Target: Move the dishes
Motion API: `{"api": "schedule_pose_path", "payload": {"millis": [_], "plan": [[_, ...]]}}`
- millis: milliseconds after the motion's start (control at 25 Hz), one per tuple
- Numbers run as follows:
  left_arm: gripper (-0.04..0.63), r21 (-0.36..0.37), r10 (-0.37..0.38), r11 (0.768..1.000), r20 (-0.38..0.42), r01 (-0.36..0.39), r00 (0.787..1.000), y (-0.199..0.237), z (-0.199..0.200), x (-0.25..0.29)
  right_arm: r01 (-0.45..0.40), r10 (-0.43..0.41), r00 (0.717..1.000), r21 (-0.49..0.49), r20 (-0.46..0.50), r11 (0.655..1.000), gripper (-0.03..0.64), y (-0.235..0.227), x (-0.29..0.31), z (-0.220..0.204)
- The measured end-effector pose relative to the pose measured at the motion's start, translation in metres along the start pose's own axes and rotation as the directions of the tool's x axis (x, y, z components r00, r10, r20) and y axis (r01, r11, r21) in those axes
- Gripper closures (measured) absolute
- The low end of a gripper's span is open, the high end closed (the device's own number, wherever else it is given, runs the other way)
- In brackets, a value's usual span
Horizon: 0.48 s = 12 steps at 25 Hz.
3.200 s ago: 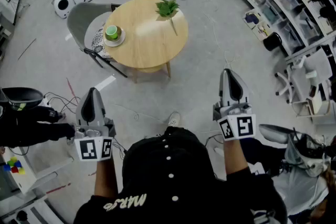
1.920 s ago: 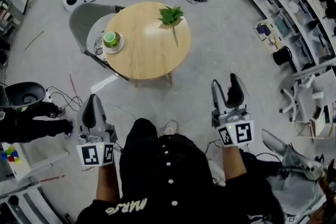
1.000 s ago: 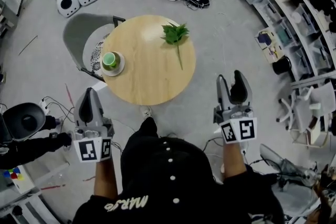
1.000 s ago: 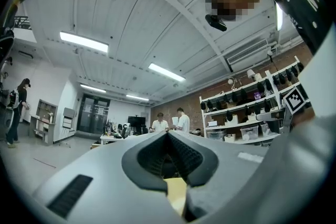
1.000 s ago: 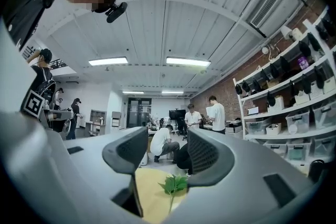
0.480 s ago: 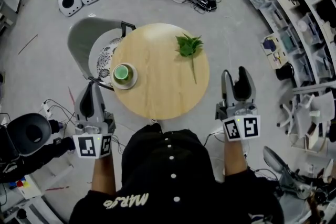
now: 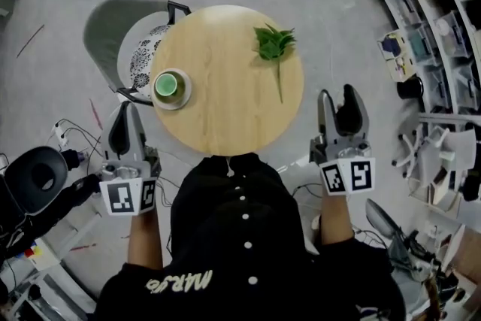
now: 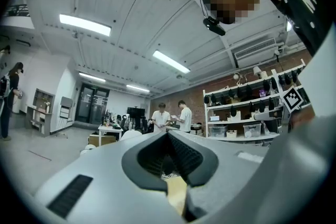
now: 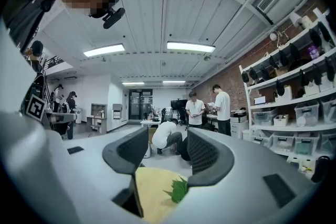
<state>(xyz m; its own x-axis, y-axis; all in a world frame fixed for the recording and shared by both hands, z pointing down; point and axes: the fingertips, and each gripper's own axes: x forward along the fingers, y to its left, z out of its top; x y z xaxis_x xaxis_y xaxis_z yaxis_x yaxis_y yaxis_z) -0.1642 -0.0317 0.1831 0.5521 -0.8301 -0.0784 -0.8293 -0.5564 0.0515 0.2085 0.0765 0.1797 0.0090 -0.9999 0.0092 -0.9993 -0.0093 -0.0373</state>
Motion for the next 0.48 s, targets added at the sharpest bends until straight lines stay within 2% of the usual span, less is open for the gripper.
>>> {"api": "schedule_pose_path", "payload": {"millis": [280, 480], "plan": [[0.592, -0.005, 0.058, 0.998, -0.039, -0.058, 0.998, -0.008, -0.013, 0.002, -0.124, 0.127, 0.988, 0.038, -0.090, 0.992, 0.407, 0.005, 0.037, -0.031], [0.592, 0.010, 0.087, 0.996, -0.044, -0.086, 0.995, -0.012, -0.025, -0.011, -0.267, 0.276, 0.942, 0.072, -0.189, 0.961, 0.407, 0.042, 0.071, -0.077]]}}
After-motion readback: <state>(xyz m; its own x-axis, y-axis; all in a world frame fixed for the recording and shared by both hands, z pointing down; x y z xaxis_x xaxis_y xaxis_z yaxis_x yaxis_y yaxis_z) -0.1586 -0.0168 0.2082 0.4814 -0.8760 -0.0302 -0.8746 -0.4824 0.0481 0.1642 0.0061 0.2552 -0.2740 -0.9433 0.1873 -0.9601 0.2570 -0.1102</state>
